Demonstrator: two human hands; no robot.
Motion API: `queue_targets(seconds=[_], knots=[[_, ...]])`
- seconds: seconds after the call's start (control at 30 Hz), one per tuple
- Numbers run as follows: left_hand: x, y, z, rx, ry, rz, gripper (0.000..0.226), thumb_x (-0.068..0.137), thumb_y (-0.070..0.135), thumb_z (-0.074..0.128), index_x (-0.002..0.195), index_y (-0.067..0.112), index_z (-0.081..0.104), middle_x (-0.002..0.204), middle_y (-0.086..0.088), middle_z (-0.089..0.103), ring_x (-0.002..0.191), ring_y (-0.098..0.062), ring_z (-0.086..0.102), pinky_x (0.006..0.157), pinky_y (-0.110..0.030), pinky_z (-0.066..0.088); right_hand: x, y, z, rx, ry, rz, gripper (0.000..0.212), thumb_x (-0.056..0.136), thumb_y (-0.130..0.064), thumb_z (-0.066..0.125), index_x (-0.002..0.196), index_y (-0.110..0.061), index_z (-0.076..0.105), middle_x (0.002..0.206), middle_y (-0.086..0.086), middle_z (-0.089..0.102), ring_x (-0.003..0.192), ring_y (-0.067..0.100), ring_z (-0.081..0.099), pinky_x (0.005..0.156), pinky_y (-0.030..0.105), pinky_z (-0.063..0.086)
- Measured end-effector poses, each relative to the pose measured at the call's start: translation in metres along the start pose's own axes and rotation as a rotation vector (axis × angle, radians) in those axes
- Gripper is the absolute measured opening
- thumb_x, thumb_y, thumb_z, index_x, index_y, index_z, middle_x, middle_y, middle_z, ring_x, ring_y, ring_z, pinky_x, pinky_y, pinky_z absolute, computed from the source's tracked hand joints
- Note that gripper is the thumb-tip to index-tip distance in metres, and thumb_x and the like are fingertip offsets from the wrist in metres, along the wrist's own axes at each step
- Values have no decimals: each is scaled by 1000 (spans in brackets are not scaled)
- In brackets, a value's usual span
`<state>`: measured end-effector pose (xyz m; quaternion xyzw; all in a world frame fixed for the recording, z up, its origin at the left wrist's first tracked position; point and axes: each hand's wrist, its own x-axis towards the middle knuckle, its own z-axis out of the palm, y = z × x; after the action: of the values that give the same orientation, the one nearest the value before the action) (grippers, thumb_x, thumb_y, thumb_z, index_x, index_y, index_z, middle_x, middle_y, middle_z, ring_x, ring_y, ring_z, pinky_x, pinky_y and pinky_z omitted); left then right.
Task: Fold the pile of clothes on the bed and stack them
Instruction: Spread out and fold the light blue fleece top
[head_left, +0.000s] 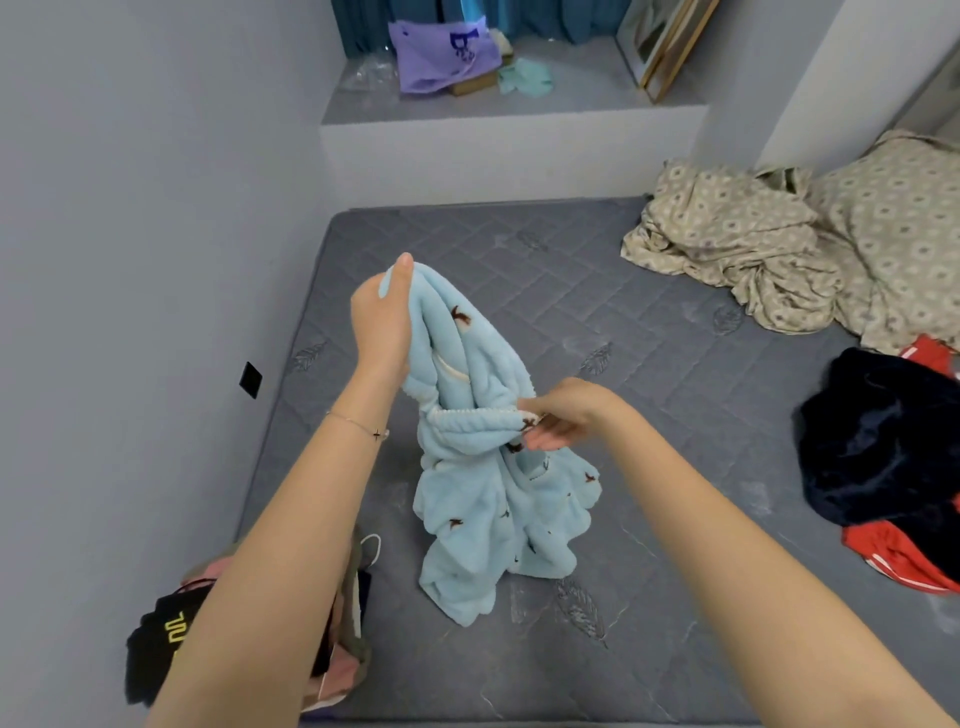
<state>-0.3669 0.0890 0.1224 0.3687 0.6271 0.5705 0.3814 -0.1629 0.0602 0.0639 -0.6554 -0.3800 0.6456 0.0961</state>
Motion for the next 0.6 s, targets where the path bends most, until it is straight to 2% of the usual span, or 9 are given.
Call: queue_targets(seconds=[0.1, 0.17, 0.2, 0.3, 0.4, 0.47, 0.53, 0.6], knots=[[-3, 3, 0, -2, -14, -11, 34, 93, 40, 60, 75, 12, 50, 77, -4, 53, 70, -14, 50, 66, -29, 44, 3, 2, 5, 391, 48, -79, 12, 96, -9, 57, 96, 3, 58, 84, 20, 66, 69, 25, 67, 58, 29, 60], [-6, 4, 0, 1, -20, -25, 33, 93, 40, 61, 75, 14, 52, 79, -5, 55, 72, -16, 51, 69, -32, 45, 6, -2, 5, 641, 56, -143, 11, 102, -8, 46, 105, 0, 54, 89, 15, 61, 74, 21, 62, 55, 28, 59], [-7, 5, -1, -2, -21, -29, 32, 93, 40, 61, 75, 15, 54, 81, -5, 56, 74, -16, 53, 71, -33, 46, 6, -5, 3, 719, 44, -162, 14, 103, -9, 43, 111, -1, 52, 90, 13, 61, 76, 20, 61, 59, 29, 60], [-7, 11, -3, -37, -1, -40, 31, 93, 40, 60, 80, 12, 58, 84, -6, 58, 77, -18, 55, 75, -35, 48, 3, -16, -5, 832, 21, -201, 16, 104, -9, 39, 114, -2, 49, 89, 12, 60, 76, 20, 59, 85, 40, 51], [-9, 18, -2, -99, 11, -61, 31, 93, 40, 60, 84, 11, 62, 87, -6, 62, 79, -18, 58, 77, -35, 50, -2, -29, -15, 932, 19, -208, 18, 104, -5, 38, 94, 2, 53, 87, 14, 57, 75, 22, 57, 80, 40, 52], [-12, 21, 0, -123, -1, -59, 31, 93, 41, 61, 87, 10, 63, 88, -7, 63, 80, -18, 59, 78, -36, 50, -1, -32, -21, 728, 148, -210, 24, 102, -3, 41, 81, -3, 52, 81, 15, 56, 70, 24, 55, 76, 40, 51], [-16, 25, 6, -121, -19, -46, 32, 92, 41, 61, 89, 9, 63, 88, -7, 62, 80, -19, 58, 78, -37, 50, 0, -24, -24, 281, 319, -203, 25, 98, -4, 46, 74, -4, 51, 79, 19, 57, 66, 30, 57, 72, 44, 50], [-22, 27, 12, -92, -30, -28, 32, 91, 42, 62, 86, 10, 60, 85, -7, 59, 78, -18, 56, 75, -36, 48, -3, -11, -21, -16, 388, -204, 18, 98, -11, 48, 86, 1, 54, 89, 24, 59, 79, 37, 63, 78, 47, 52]])
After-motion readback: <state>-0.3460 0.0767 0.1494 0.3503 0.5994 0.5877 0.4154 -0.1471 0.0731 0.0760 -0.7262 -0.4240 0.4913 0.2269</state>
